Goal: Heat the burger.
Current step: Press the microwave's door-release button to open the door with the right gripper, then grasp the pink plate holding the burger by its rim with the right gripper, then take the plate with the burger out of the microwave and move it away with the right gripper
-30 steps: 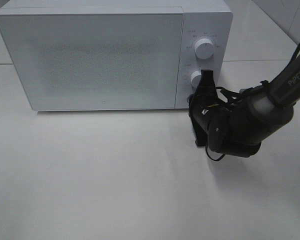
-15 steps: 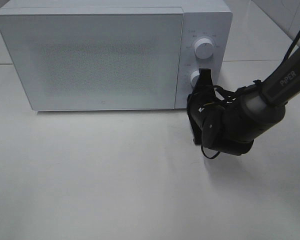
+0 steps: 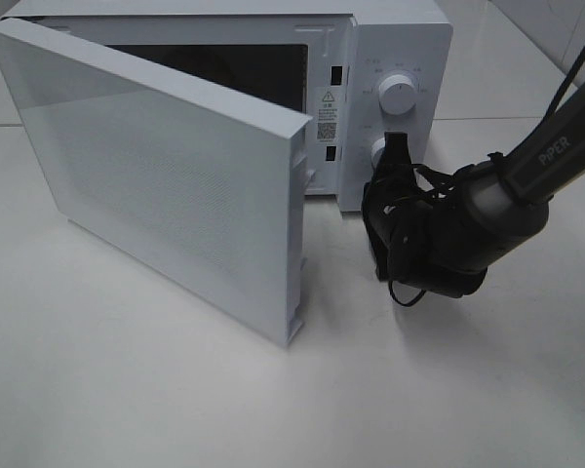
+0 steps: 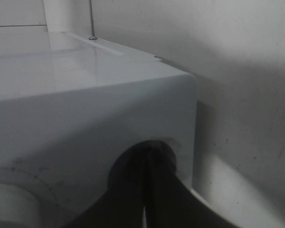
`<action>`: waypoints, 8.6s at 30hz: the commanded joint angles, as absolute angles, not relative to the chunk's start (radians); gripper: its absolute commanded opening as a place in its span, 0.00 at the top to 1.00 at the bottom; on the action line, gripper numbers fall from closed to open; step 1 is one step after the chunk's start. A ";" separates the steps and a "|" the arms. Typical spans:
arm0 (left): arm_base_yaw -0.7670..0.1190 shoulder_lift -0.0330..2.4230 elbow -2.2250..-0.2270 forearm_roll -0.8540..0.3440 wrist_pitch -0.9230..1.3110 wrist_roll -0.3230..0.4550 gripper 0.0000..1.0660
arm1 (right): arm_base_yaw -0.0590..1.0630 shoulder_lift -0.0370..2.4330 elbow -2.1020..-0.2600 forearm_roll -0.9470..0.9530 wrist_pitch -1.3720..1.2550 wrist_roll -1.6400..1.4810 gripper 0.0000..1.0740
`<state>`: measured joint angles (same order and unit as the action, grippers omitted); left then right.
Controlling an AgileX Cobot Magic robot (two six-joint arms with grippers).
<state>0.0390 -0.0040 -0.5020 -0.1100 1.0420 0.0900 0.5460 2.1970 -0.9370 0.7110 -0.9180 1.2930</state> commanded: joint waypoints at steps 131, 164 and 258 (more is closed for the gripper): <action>0.043 -0.025 -0.498 -0.112 1.039 0.093 0.08 | 0.608 1.539 -1.066 -0.268 0.534 -1.138 0.11; 0.043 -0.025 -0.498 -0.112 1.039 0.093 0.08 | 0.687 1.909 -1.388 -0.275 0.365 -1.086 0.18; 0.043 -0.025 -0.498 -0.112 1.039 0.093 0.08 | 0.665 2.279 -1.819 -0.174 0.344 -1.129 1.00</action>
<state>0.0390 -0.0040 -0.5020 -0.1100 1.0420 0.0900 0.6630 2.3260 -1.8390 -0.1600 0.4410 -1.1130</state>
